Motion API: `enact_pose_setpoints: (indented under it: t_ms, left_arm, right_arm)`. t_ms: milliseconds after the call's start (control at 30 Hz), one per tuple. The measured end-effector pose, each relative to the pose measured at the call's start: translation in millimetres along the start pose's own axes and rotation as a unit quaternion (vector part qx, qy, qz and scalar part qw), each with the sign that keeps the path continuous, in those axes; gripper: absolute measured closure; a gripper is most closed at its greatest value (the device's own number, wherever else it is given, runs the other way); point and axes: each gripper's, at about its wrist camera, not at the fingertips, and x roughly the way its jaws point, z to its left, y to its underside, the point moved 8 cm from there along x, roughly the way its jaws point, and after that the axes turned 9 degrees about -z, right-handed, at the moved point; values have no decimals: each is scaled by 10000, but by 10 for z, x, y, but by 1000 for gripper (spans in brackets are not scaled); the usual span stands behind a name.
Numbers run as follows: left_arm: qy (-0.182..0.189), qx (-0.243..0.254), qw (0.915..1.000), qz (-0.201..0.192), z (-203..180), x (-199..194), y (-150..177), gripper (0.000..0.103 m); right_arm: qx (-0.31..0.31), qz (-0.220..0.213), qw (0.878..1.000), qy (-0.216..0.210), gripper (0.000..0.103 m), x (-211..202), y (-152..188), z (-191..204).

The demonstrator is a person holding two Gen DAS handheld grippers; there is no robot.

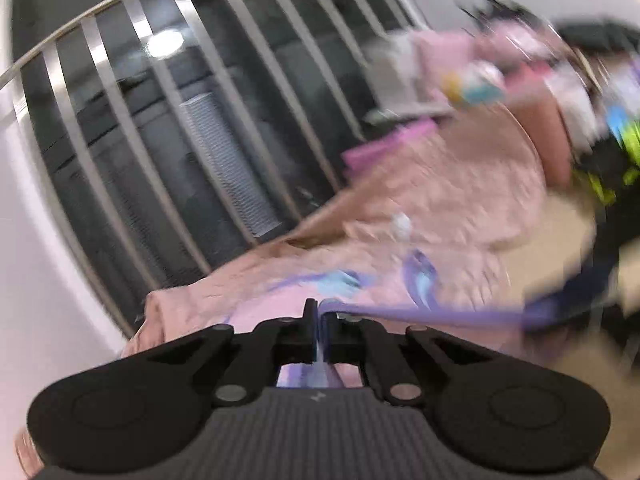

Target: Fold clothes

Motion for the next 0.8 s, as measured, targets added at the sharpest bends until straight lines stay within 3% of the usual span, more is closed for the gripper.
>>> enact_pose_setpoints:
  t_ms: [33,167,233,367,467,533,600,633,733,767,800]
  left_arm:
    - [-50,-108,9999,-32,64,-59,-39,101]
    - [-149,-501,9986,-89,291,-279,-185,101]
    - [-161,-613,9979,-113,370,-399,-261,101]
    - [-245,-903,9956,-94,496,-613,-352,101]
    - [-360,-1053,9937,-123,574,-769,-412,101]
    - [-410,-1082,9930,-222,606,-887,-487,101]
    - [-376,-1163,9920,-303,623,-983,-556,101]
    - [-387,-1147,9921,-341,625,-1025,-593,101]
    - [-427,-1055,9925,-449,636,-1179,-707,101]
    - [-440,-1019,9926,-484,640,-1234,-745,101]
    - [-454,-983,9928,-520,644,-1288,-783,101]
  right_arm:
    - [-102,92,9999,99,93,32,55,67]
    - [-81,172,9996,188,71,14,158,311]
    - [42,160,9997,168,69,-11,147,415]
    - [225,118,9975,661,68,27,90,535]
    - [524,75,9966,629,65,19,-33,685]
    - [747,-28,9963,433,54,-16,-134,822]
    - [791,-154,9963,309,34,-5,-229,943]
    - [785,-221,9960,370,33,26,-277,975]
    - [1083,-317,9928,390,35,146,-399,989]
    - [1254,-324,9908,387,41,187,-428,971]
    - [1402,-268,9892,335,72,212,-431,949]
